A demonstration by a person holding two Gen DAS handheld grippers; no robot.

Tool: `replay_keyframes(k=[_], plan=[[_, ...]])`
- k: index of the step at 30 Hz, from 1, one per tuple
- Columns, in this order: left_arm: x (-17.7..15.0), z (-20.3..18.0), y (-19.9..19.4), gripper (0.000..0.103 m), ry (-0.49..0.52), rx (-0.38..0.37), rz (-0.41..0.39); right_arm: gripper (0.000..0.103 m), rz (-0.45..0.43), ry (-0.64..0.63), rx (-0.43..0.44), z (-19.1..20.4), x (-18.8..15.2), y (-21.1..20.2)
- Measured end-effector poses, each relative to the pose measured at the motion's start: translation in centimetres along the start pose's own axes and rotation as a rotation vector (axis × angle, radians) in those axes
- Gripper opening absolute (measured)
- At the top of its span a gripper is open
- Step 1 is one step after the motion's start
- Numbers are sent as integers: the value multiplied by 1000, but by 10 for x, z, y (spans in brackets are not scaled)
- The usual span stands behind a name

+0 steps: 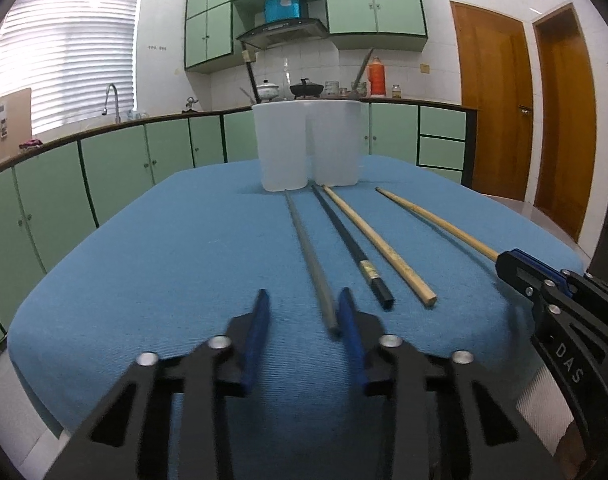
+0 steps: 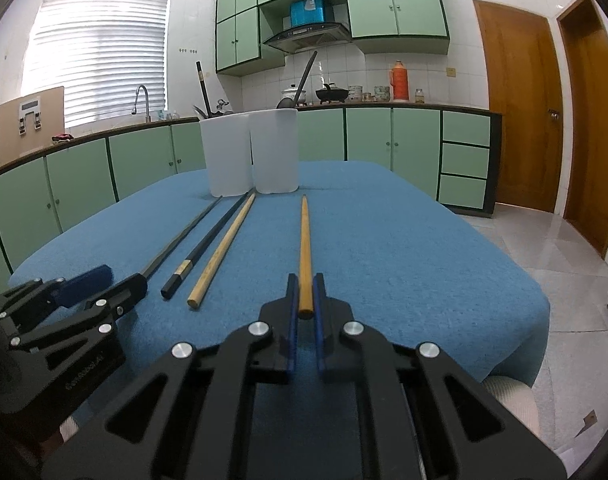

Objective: Organize utensils
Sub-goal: 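Grasp a wooden chopstick with the right tool while the left tool grasps a grey chopstick, then lift both chopsticks and carry them over the white holder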

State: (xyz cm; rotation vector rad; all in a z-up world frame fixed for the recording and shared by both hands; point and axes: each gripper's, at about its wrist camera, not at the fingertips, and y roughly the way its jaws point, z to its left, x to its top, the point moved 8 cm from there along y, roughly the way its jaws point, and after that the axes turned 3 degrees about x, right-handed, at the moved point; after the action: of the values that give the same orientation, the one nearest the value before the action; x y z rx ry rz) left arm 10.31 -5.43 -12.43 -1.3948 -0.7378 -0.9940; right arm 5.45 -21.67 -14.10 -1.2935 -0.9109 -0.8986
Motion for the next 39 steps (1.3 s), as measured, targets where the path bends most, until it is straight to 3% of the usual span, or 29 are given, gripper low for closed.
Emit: replay_keyframes(k=[3, 17, 31, 39], plan=[[0, -9, 0, 8, 32, -6, -7, 6, -1, -5, -1, -1, 0, -1], [8, 1, -12, 6, 21, 9, -40, 6, -38, -25, 14, -3, 14, -14], [93, 21, -70, 6, -23, -9, -245, 6, -152, 4, 95, -19, 102, -43], [137, 32, -75, 6, -56, -43, -251, 6, -161, 12, 164, -23, 158, -43]])
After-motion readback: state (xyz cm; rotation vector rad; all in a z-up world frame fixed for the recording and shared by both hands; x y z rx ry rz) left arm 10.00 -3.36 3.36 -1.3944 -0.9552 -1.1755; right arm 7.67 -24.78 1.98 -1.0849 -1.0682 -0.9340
